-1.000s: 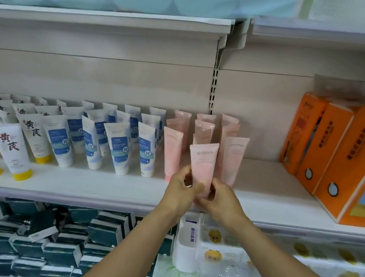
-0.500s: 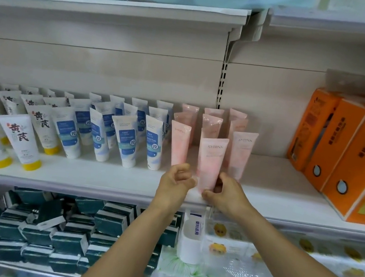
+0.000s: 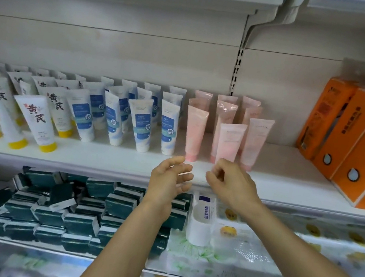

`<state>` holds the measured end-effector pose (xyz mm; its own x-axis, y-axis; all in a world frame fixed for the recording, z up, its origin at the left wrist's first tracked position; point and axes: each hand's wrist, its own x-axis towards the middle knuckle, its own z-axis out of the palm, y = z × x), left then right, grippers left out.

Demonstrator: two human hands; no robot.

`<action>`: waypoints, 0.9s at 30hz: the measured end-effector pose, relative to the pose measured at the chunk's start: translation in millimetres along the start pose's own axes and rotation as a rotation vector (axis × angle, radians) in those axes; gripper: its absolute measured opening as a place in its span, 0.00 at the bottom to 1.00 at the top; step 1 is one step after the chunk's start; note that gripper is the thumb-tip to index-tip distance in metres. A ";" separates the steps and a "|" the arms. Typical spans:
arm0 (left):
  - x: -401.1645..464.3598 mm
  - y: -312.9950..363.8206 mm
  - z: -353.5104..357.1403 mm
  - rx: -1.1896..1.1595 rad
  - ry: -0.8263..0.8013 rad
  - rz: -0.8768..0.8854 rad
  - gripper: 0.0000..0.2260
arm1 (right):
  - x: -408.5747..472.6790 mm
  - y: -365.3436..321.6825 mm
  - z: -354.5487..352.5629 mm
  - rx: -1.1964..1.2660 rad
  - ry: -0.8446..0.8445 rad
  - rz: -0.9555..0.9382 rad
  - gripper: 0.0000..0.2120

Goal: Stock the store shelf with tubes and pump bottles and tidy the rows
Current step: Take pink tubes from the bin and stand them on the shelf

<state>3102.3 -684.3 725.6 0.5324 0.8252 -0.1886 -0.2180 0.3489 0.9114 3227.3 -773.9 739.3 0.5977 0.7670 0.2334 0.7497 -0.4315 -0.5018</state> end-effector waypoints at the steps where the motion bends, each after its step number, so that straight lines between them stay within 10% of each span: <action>1: -1.8 2.0 -7.1 -0.003 0.002 -0.002 0.07 | -2.5 -10.1 4.2 0.036 -0.010 -0.029 0.07; 27: -106.4 70.7 -475.3 -0.166 0.677 -0.057 0.04 | -89.5 -377.1 317.0 0.567 -0.673 -0.406 0.11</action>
<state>2641.5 -536.3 636.3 -0.0682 0.8801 -0.4698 -0.3562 0.4184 0.8355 2801.0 -529.3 643.6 -0.0965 0.9945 0.0408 0.5091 0.0846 -0.8565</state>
